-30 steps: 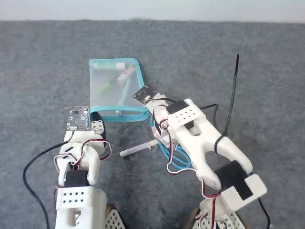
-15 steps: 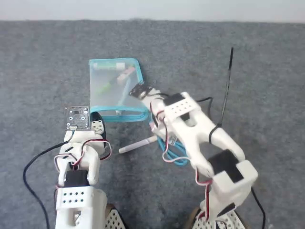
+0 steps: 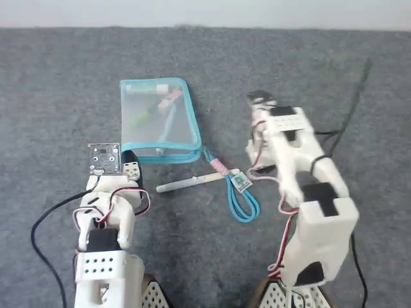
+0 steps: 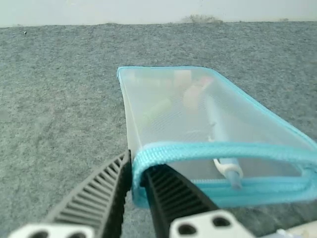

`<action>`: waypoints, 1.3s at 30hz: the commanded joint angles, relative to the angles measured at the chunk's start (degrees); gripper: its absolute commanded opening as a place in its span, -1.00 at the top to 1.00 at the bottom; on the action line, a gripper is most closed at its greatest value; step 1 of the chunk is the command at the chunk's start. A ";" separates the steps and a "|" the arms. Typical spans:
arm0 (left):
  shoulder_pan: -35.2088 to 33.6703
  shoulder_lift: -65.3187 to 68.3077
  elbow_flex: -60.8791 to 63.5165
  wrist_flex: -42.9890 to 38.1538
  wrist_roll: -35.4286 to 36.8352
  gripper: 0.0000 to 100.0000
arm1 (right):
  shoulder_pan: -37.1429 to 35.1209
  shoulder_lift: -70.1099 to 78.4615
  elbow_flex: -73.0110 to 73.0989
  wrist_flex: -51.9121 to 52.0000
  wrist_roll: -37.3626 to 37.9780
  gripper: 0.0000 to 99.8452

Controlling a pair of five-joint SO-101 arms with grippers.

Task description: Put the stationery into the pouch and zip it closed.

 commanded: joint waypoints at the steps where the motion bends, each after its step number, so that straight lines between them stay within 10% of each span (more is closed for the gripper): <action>1: 0.18 -0.70 -3.12 -1.32 -0.35 0.98 | 2.77 -3.65 -1.76 1.71 0.18 0.86; 16: 0.26 -0.79 -3.12 -1.41 -0.35 0.98 | -25.54 -44.26 23.82 -3.56 12.04 0.86; 39: 0.18 -0.53 -3.12 -1.32 -0.35 0.98 | -33.54 -20.44 13.45 -11.91 16.44 0.64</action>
